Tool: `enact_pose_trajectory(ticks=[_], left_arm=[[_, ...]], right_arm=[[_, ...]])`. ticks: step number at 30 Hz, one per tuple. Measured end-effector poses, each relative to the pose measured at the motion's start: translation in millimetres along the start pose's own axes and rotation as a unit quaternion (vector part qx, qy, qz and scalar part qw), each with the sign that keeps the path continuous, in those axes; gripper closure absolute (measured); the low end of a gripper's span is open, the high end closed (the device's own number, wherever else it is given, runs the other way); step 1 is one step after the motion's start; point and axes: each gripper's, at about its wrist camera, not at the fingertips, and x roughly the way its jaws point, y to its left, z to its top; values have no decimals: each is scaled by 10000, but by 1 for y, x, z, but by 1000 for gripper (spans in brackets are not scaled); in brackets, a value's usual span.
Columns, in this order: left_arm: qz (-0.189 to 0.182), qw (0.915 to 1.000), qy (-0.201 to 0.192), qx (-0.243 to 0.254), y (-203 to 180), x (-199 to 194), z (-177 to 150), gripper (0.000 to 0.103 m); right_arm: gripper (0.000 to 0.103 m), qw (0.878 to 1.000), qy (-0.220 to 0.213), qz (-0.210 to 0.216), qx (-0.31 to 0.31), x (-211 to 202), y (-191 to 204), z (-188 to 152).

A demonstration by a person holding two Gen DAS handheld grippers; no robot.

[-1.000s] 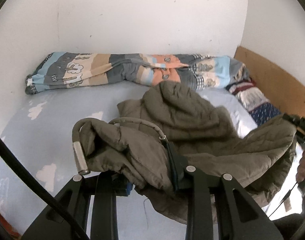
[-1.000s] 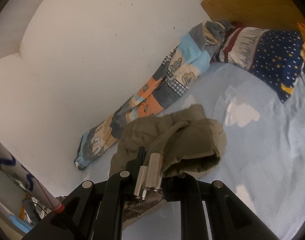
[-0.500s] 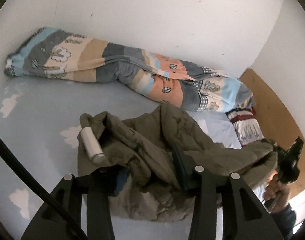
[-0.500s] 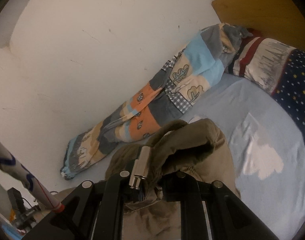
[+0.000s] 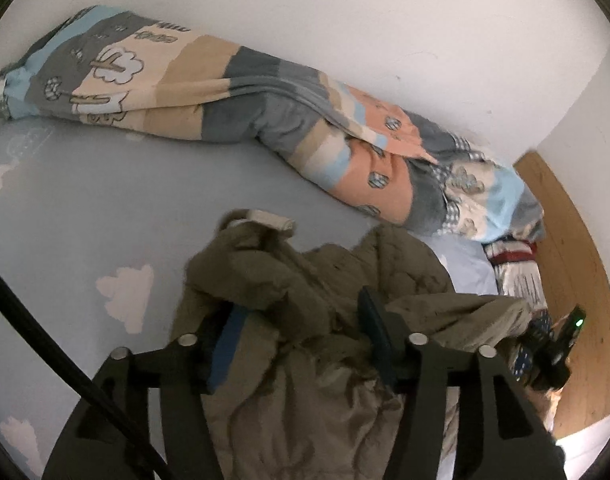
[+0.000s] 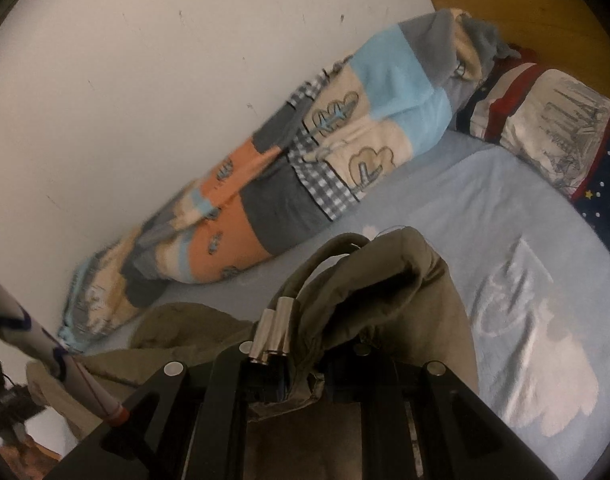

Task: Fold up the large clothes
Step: 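Lift the hem with both grippers and fold it toward the hood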

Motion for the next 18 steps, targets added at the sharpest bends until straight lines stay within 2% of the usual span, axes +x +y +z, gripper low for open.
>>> enact_pose_trajectory(ticks=[2, 5, 7, 11, 12, 14, 16, 18], left_arm=[[-125, 9998, -88, -137, 11, 1, 1, 39], [79, 9996, -202, -199, 25, -2, -1, 33], [-35, 9994, -181, -296, 34, -4, -4, 32], [-66, 9993, -200, -294, 38, -17, -16, 32], [-60, 9994, -225, -254, 36, -21, -21, 32], [-88, 9995, -255, -184, 34, -30, -30, 32], [-98, 9996, -248, -112, 32, -37, -37, 32], [-94, 9996, -246, -59, 29, -45, -44, 32]], right_arm=[[88, 9998, 133, -139, 8, 20, -5, -5], [88, 9993, 265, -264, 46, 39, -12, -12], [88, 9988, 320, -324, 154, 48, -19, -16], [88, 9972, 538, -96, 503, 52, -35, -16], [86, 9966, 550, -18, 609, 49, -38, -15], [79, 9924, 500, 396, 1050, 35, -50, -12], [67, 9864, 392, 707, 1428, 16, -62, -7], [56, 9851, 220, 753, 1530, -5, -67, -1]])
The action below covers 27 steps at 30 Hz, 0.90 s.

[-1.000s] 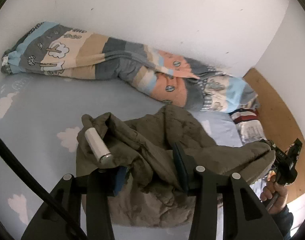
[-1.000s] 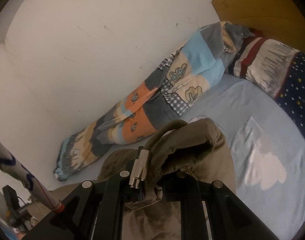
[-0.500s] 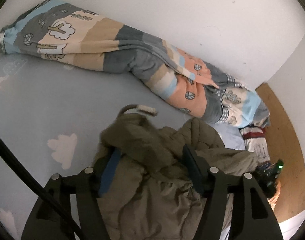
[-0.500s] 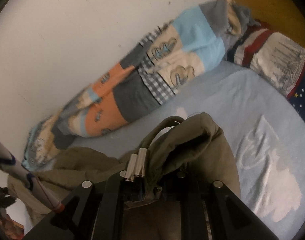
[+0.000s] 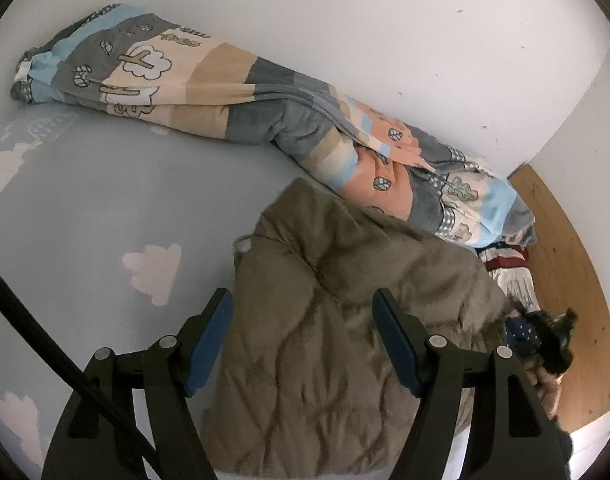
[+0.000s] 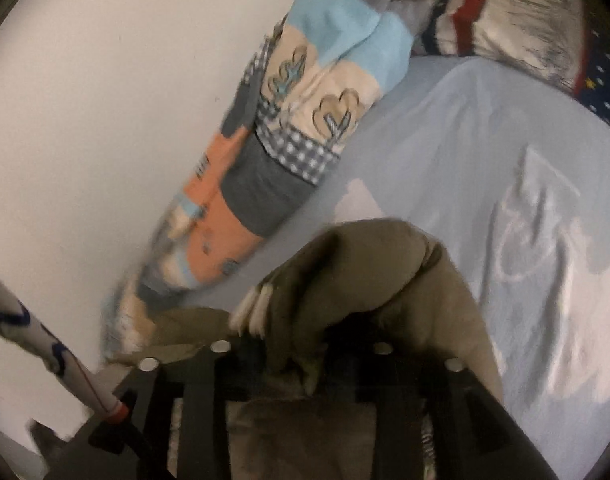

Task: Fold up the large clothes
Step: 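Lift the hem with both grippers and fold it toward the hood, then press the folded jacket flat with both grippers and open them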

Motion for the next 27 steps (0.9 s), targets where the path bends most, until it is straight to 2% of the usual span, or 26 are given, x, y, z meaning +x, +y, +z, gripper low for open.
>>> enact_pose_trajectory(ticks=[1, 3, 6, 11, 14, 18, 20, 24, 27], left_arm=[[-52, 10000, 9, 18, -2, -4, -3, 32], [-137, 9999, 29, 83, -9, -10, -9, 32], [-307, 9987, 188, 372, -32, -8, -21, 32], [-569, 9907, 686, 1029, -87, 23, -41, 32], [-270, 9868, 810, 1379, -111, 56, -51, 32], [136, 9860, 1243, 1104, -102, 107, -50, 32], [161, 9875, 1313, 853, -91, 123, -45, 32], [273, 9878, 1393, 642, -89, 141, -37, 32], [784, 9824, 1442, 893, -103, 156, -38, 30]], right_arm=[[48, 9999, -127, -62, -15, -13, 2, 3], [47, 9994, -286, -129, -116, -38, 6, 6], [47, 9985, -231, -116, -491, -61, 21, -2], [47, 9858, 222, -202, -1654, -62, 57, -58], [47, 9714, 608, -525, -2233, -33, 63, -98], [47, 9584, 880, -1045, -2505, 8, 51, -115], [46, 9535, 1032, -1163, -2580, 24, 45, -112], [46, 9550, 1150, -1227, -2445, 43, 32, -99], [45, 9586, 1283, -1170, -2258, 57, 20, -94]])
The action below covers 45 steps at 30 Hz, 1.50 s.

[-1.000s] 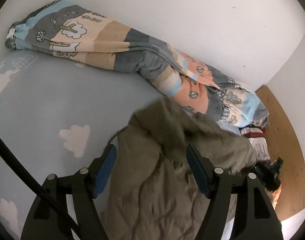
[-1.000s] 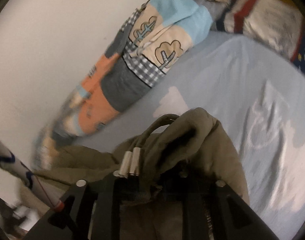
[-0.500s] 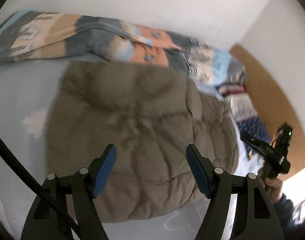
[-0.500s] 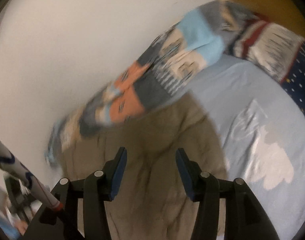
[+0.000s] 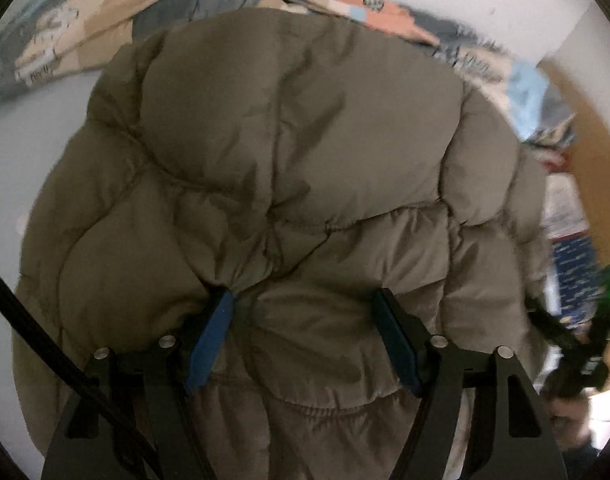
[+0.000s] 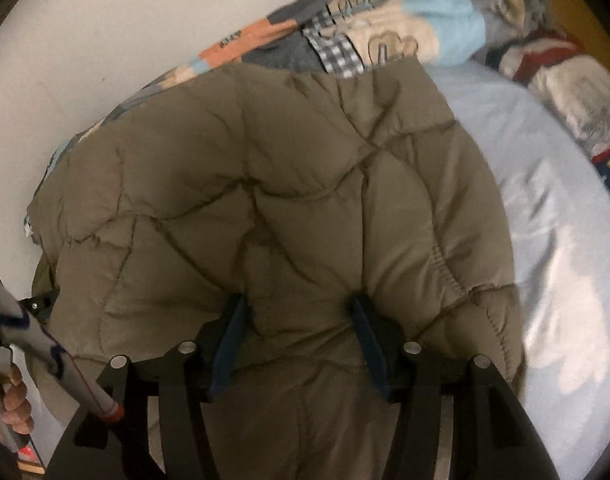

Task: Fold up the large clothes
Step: 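Press the folded jacket flat with both grippers and open them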

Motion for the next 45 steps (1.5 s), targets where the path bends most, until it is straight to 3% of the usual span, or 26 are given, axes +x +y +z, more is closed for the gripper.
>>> enact_pose_trajectory(ticks=[2, 4, 10, 15, 19, 20, 24, 27, 29, 31, 35, 37, 40, 43, 45], left_arm=[[223, 9997, 10, -54, -8, -7, -2, 30], [175, 9996, -208, -70, -10, -29, -15, 30], [306, 9941, -1012, 248, -4, -99, -91, 30], [359, 9905, -1309, -200, 18, -127, -129, 30], [-13, 9885, -1261, -836, 56, -125, -122, 30], [-86, 9877, -1227, -970, 65, -121, -121, 30], [112, 9858, -1106, -1262, 91, -108, -122, 30], [527, 9851, -1348, -928, 79, -112, -117, 30], [585, 9847, -1474, -725, 65, -113, -115, 30], [629, 9850, -1507, -560, 50, -109, -114, 30], [1125, 9832, -1439, -4, 16, -88, -122, 26], [1338, 9844, -1135, 94, 17, -68, -123, 24], [1196, 9893, -833, -42, 27, -49, -122, 20], [1266, 9879, -886, -99, 25, -59, -119, 19], [1247, 9844, -1230, -163, 16, -83, -121, 21]], right_arm=[[45, 9999, 63, -66, 44, 0, 1, 1], [45, 9995, 79, -154, 255, -11, 1, 0], [42, 9977, -402, 139, 533, -77, 3, -40], [42, 9927, -569, 256, 1036, -106, -4, -79], [42, 9784, -663, 456, 1907, -126, -24, -105], [41, 9684, -703, 605, 2316, -129, -39, -115], [37, 9517, -512, 736, 2938, -115, -68, -123], [39, 9564, -676, 365, 2819, -120, -64, -117], [39, 9666, -971, 294, 2353, -130, -44, -104], [41, 9783, -995, 399, 1774, -126, -16, -92], [45, 9921, -697, 438, 951, -98, 34, -90], [44, 9954, -457, 355, 762, -81, 46, -92], [44, 9984, -84, 88, 548, -52, 51, -96], [44, 9991, 67, -14, 422, -38, 51, -98], [44, 9990, 73, -130, 424, -43, 55, -95]])
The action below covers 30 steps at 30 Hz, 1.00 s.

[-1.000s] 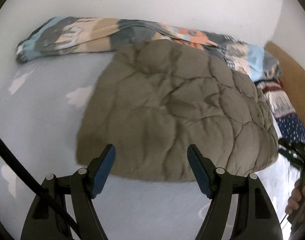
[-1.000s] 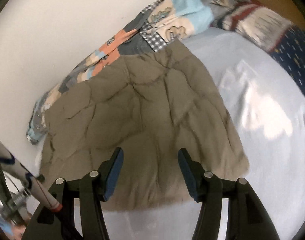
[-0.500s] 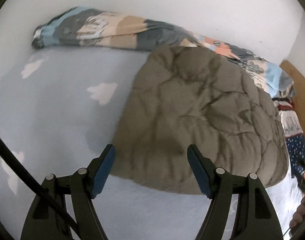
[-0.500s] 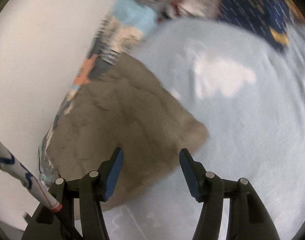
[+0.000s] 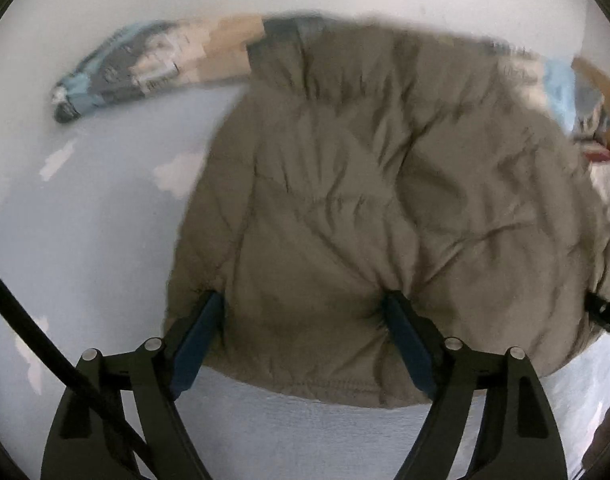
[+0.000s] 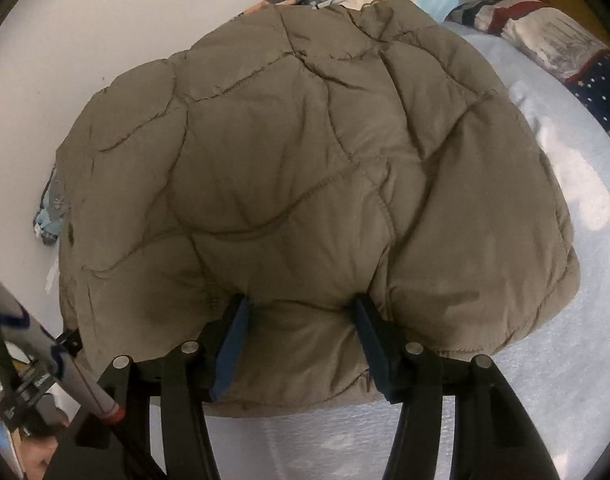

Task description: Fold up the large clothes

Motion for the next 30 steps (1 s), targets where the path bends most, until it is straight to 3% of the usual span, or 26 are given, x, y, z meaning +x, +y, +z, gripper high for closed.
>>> enact_pose_trajectory(ticks=[2, 5, 10, 16, 19, 24, 30], left_arm=[[-198, 9986, -498, -23, -10, -30, 4, 21], [-337, 9947, -924, 307, -37, -46, 1, 21], [-239, 9933, -666, 910, -69, -21, -13, 21], [-147, 9915, -544, 1171, -76, -2, -16, 21], [-119, 9917, -430, 1209, -73, 6, -14, 19], [-97, 9917, -440, 1204, -72, 8, -14, 18], [50, 9896, -629, 1289, -78, -2, -17, 19]], right_arm=[[44, 9995, -240, -188, -83, -16, 11, 4], [44, 9949, -890, -241, -419, -45, 32, 5], [44, 9907, -1163, -180, -680, -46, 43, 14], [44, 9947, -895, -440, -245, -34, 8, 18], [43, 9979, -499, -408, 0, -15, -12, 19], [40, 9974, -379, -593, -166, -6, -5, 18], [39, 9911, -970, -739, -536, -35, 14, 21]])
